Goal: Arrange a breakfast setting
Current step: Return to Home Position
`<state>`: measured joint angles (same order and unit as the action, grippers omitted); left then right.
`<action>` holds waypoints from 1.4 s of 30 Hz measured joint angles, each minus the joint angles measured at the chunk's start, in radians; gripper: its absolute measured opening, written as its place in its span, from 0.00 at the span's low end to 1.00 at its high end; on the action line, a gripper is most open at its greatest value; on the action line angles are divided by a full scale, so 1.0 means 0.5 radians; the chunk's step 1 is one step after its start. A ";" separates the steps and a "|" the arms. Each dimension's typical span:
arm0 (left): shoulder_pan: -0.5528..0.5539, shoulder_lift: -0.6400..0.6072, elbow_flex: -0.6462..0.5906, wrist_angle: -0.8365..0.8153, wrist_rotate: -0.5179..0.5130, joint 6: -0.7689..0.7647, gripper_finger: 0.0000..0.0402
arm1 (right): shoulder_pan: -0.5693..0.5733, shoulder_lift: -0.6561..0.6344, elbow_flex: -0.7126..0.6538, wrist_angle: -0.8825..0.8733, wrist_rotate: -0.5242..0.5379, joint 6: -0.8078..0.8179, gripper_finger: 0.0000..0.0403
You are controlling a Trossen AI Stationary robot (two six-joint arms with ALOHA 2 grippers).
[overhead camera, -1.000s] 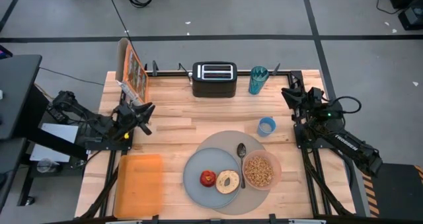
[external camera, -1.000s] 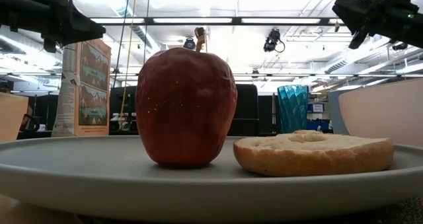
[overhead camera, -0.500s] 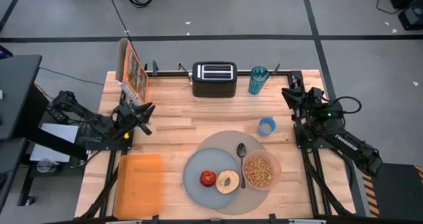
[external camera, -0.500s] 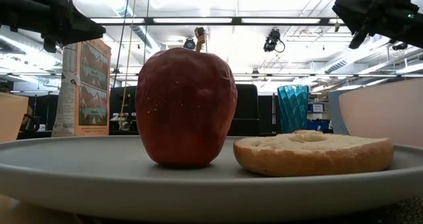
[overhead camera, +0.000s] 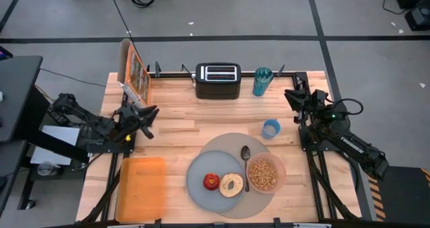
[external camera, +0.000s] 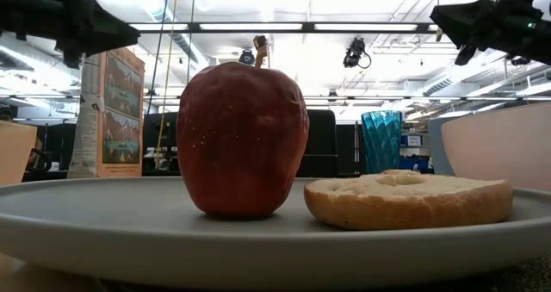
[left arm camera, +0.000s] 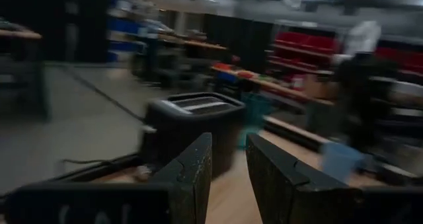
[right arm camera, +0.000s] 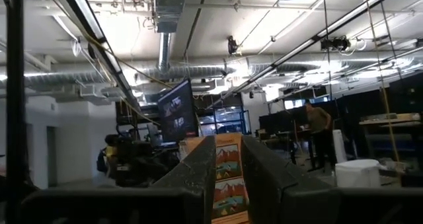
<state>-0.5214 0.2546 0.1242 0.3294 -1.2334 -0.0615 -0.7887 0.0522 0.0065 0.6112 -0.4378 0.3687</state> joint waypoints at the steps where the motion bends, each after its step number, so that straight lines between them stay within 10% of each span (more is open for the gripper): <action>1: -0.001 0.000 0.000 0.001 0.062 -0.011 0.25 | 0.000 0.000 0.000 -0.005 0.008 -0.015 0.19; 7: -0.001 0.001 0.000 0.008 0.501 0.006 0.25 | 0.000 0.001 0.000 -0.127 0.087 -0.099 0.19; 42: -0.001 0.001 0.000 0.020 0.502 0.033 0.25 | 0.000 0.001 0.000 -0.126 0.087 -0.100 0.19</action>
<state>-0.5220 0.2550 0.1242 0.3393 -0.9825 -0.0452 -0.7887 0.0525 0.0067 0.5484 -0.3943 0.3188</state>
